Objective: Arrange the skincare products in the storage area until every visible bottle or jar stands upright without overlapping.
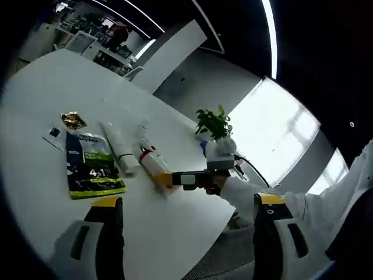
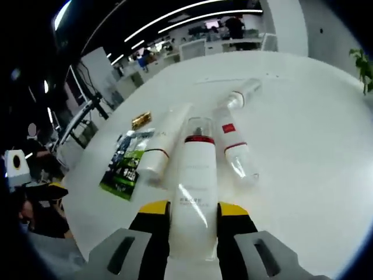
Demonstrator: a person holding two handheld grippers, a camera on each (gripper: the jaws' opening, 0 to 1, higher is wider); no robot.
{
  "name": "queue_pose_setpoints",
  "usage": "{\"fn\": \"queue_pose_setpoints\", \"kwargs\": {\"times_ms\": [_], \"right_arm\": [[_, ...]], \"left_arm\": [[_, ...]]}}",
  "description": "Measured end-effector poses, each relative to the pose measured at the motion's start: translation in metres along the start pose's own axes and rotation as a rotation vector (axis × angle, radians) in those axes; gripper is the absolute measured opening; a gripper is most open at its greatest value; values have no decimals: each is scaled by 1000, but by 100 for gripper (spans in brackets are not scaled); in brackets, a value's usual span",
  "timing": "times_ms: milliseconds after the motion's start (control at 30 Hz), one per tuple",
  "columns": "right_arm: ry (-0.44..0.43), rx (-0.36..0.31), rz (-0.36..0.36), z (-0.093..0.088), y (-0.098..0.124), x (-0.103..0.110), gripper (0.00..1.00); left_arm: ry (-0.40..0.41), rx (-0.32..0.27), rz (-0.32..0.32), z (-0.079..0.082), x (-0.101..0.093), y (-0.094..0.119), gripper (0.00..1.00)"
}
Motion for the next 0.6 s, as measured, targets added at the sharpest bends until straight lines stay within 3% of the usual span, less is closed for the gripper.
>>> {"fn": "queue_pose_setpoints", "kwargs": {"times_ms": [300,467,600], "right_arm": [[-61,-13,37,-7,11,-2,22],[-129,-33,74,-10,19,-1,22],[-176,-33,103,-15,23,-2,22]], "left_arm": [[132,-15,22,4,6,-42,89],[152,11,24,1,8,-68,89],[228,19,9,-4,1,-90,89]]}}
Point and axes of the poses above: the point that each gripper's makers call its tool centre point, and the gripper's own axes: y roughly backward along the fingers, x roughly to its left, z roughly out of its top, the point moved 6 cm from there along y, roughly backward along the fingers, and after that the axes turned 4 degrees about -x, right-handed, at the moved point
